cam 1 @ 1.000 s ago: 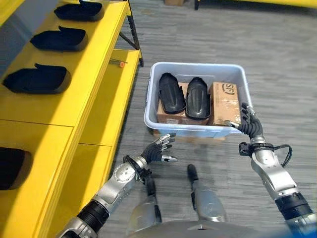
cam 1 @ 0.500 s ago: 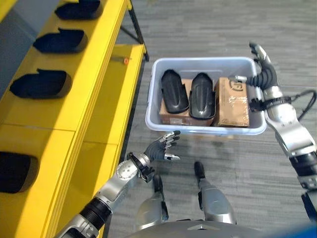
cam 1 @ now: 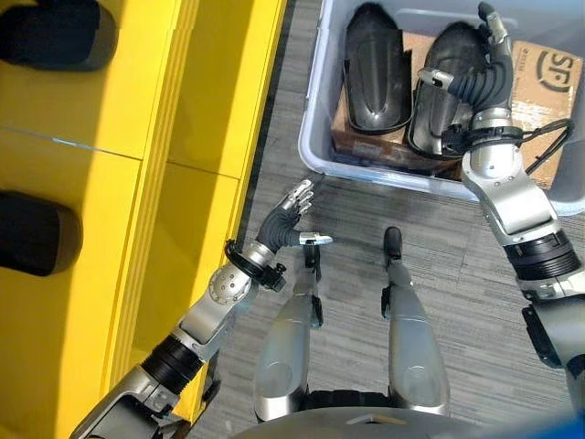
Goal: Move parts from the plastic box to the shelf.
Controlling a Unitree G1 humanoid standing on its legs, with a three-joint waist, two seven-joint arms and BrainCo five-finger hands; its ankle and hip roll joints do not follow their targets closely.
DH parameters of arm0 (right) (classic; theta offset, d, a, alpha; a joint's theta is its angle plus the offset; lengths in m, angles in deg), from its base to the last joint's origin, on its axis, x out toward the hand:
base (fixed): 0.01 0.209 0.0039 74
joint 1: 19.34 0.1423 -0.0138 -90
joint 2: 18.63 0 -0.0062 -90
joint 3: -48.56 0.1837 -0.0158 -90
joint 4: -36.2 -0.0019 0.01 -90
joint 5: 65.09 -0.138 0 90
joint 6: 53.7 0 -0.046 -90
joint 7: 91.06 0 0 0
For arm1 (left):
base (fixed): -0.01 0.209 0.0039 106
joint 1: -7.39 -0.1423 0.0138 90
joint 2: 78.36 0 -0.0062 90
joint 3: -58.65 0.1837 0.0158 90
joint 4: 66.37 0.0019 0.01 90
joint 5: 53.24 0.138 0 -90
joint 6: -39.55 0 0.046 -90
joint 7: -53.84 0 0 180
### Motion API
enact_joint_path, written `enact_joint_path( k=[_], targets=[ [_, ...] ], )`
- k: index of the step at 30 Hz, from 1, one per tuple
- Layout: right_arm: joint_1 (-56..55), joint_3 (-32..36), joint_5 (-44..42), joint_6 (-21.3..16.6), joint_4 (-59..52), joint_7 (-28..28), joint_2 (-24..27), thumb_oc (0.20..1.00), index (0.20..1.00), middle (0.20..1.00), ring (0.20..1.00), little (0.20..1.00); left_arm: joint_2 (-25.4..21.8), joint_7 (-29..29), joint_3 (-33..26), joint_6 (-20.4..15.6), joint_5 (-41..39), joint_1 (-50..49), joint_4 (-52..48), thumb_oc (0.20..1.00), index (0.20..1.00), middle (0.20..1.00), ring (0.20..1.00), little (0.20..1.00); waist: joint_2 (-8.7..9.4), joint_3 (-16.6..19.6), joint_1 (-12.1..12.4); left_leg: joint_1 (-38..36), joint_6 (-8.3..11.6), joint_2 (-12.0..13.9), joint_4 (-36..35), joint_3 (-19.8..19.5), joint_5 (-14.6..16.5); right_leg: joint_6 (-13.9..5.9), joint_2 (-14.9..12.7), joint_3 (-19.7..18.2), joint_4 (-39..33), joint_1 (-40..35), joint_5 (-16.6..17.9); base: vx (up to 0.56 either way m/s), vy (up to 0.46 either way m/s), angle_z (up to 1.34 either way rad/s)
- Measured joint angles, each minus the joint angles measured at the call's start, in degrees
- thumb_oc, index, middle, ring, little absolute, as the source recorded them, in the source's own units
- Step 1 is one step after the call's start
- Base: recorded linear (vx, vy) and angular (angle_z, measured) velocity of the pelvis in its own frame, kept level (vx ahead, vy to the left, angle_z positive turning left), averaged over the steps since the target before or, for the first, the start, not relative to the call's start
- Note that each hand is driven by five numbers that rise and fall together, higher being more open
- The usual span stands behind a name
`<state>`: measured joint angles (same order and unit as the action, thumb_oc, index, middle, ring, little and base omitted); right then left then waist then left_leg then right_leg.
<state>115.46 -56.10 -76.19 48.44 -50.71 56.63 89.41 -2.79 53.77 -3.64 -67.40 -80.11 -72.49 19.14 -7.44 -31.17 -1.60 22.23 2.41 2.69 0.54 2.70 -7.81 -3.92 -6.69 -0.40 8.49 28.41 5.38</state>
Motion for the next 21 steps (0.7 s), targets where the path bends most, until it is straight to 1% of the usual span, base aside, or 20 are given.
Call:
enact_joint_path(
  k=[2,4,5,6,7,8,10,12,13,15,16,19,21],
  targets=[
    [-0.06,0.16,-0.05,0.1,0.03,-1.15,-0.17,1.0,1.0,1.0,1.0,1.0,-0.12,-3.19,-0.89,-0.93,4.56,-0.08,-0.85,1.0,1.0,1.0,1.0,1.0,0.0,0.0,0.18,2.02,-0.04,-0.3,0.65,-0.02,-0.13,0.01,-0.26,-0.22,1.5,2.47,-0.23,-0.03,0.013,0.03],
    [0.02,0.45,-0.07,0.11,-0.06,-1.8,-0.3,1.0,1.0,1.0,1.0,1.0,-0.18,-6.58,-1.99,-2.3,5.72,-0.14,-1.13,1.0,1.0,1.0,1.0,1.0,-0.03,0.02,0.23,3.07,-0.12,-0.79,0.9,0.08,-0.2,-0.04,-0.56,-0.51,3.42,4.43,-1.12,-0.04,-0.016,0.03],
    [-0.12,0.5,-0.07,0.23,-1.63,-2.08,-1.02,1.0,1.0,1.0,1.0,1.0,0.05,-10.92,-6.32,-2.65,5.59,0.11,-2.1,1.0,1.0,1.0,1.0,1.0,-0.03,0.02,0.15,5.61,-0.13,-0.98,2.08,-0.03,-0.2,0.13,-0.87,-0.58,6.41,7.73,-2.14,-0.04,-0.085,0.11],
    [-1.24,0.55,-0.1,0.48,-1.84,-2.28,-2.53,1.0,1.0,1.0,1.0,1.0,1.01,-13.52,-10.19,-2.94,5.47,0.19,-2.36,1.0,1.0,1.0,1.0,1.0,-0.03,0.02,0.19,7.11,-0.04,-0.83,3.26,-0.18,-0.13,0.42,-0.83,-0.57,7.97,9.19,-2.62,-0.04,-0.087,0.17],
    [-3.03,0.33,-0.14,1.35,-1.85,-3.51,-3.85,1.0,1.0,1.0,1.0,1.0,1.55,-14.38,-12.12,-2.96,5.43,0.01,-3.3,1.0,1.0,1.0,1.0,1.0,-0.03,0.02,0.82,7.27,0.09,-0.66,3.65,-0.49,0.01,0.77,-0.65,-0.25,9.2,9.57,-3.43,-0.02,-0.072,0.13],
    [-3.0,0.3,-0.16,1.4,-1.86,-4.17,-4.74,1.0,1.0,1.0,1.0,1.0,1.82,-14.23,-11.9,-3.14,5.5,0.0,-3.53,1.0,1.0,1.0,1.0,1.0,-0.03,0.02,0.88,7.3,0.1,-0.64,3.65,-0.48,0.01,0.9,-0.7,-0.32,9.99,10.03,-3.84,-0.01,-0.046,0.09],
    [-4.88,1.84,-0.3,0.89,-1.84,-4.51,-6.41,1.0,1.0,1.0,1.0,1.0,4.35,-13.57,-11.93,-2.98,5.49,-0.26,-3.5,1.0,1.0,1.0,1.0,1.0,0.02,0.0,0.8,9.26,0.31,-0.54,4.77,-0.76,0.38,1.03,-0.59,-0.11,10.92,11.66,-4.28,0.0,-0.027,0.07],
    [-7.49,-0.55,-2.92,1.94,-1.49,-4.48,-8.26,1.0,1.0,1.0,1.0,1.0,5.26,-12.97,-10.03,-1.93,5.01,-0.45,-3.41,1.0,1.0,1.0,1.0,1.0,0.07,-0.03,0.23,11.05,0.33,-0.54,5.55,-0.76,0.39,1.11,-0.39,-0.36,11.26,13.31,-4.07,0.03,-0.034,-0.01],
    [-8.52,-1.58,-6.45,1.91,-1.16,-4.65,-9.96,1.0,1.0,1.0,1.0,1.0,5.26,-12.81,-9.08,-1.91,5.06,-0.48,-3.41,1.0,1.0,1.0,1.0,1.0,0.07,-0.03,-0.45,10.92,0.38,-0.49,5.82,-0.78,0.61,1.17,-0.36,-0.32,11.37,13.08,-4.18,0.04,-0.058,-0.04],
    [-8.45,-1.85,-13.09,1.56,0.51,-4.53,-11.39,1.0,1.0,1.0,1.0,1.0,5.21,-12.78,-8.99,-1.67,5.05,-0.16,-3.25,1.0,1.0,1.0,1.0,1.0,0.07,-0.03,-0.76,10.9,0.34,-0.42,6.2,-0.81,0.75,1.18,-0.3,-0.36,11.49,12.99,-4.18,0.03,-0.08,-0.02],
    [-7.18,-1.54,-17.55,-0.06,3.13,-5.01,-11.75,1.0,1.0,1.0,1.0,1.0,5.22,-12.73,-9.01,-1.4,5.03,0.0,-2.94,1.0,1.0,1.0,1.0,1.0,0.08,-0.03,-0.75,10.91,0.44,-0.06,6.64,-0.94,0.94,1.19,-0.19,-0.23,11.53,12.74,-4.18,0.03,-0.078,0.02],
    [-2.55,0.62,-24.35,-2.6,10.2,-5.54,-11.3,1.0,1.0,1.0,1.0,1.0,5.15,-12.23,-9.06,-0.86,5.03,0.11,-2.46,1.0,1.0,1.0,1.0,1.0,0.1,-0.02,-0.25,11.08,0.6,0.12,7.2,-1.68,1.11,1.18,0.01,0.21,11.54,12.51,-4.19,0.02,-0.046,0.04],
    [-2.1,1.48,-26.62,-2.94,10.61,-4.85,-11.14,1.0,1.0,1.0,1.0,1.0,5.15,-11.93,-9.07,-0.67,5.03,-0.01,-2.45,1.0,1.0,1.0,1.0,1.0,0.09,-0.01,0.36,11.51,0.51,0.19,7.77,-1.75,1.34,1.02,0.09,0.46,11.54,12.53,-4.31,0.03,-0.027,0.05]
  ],
)
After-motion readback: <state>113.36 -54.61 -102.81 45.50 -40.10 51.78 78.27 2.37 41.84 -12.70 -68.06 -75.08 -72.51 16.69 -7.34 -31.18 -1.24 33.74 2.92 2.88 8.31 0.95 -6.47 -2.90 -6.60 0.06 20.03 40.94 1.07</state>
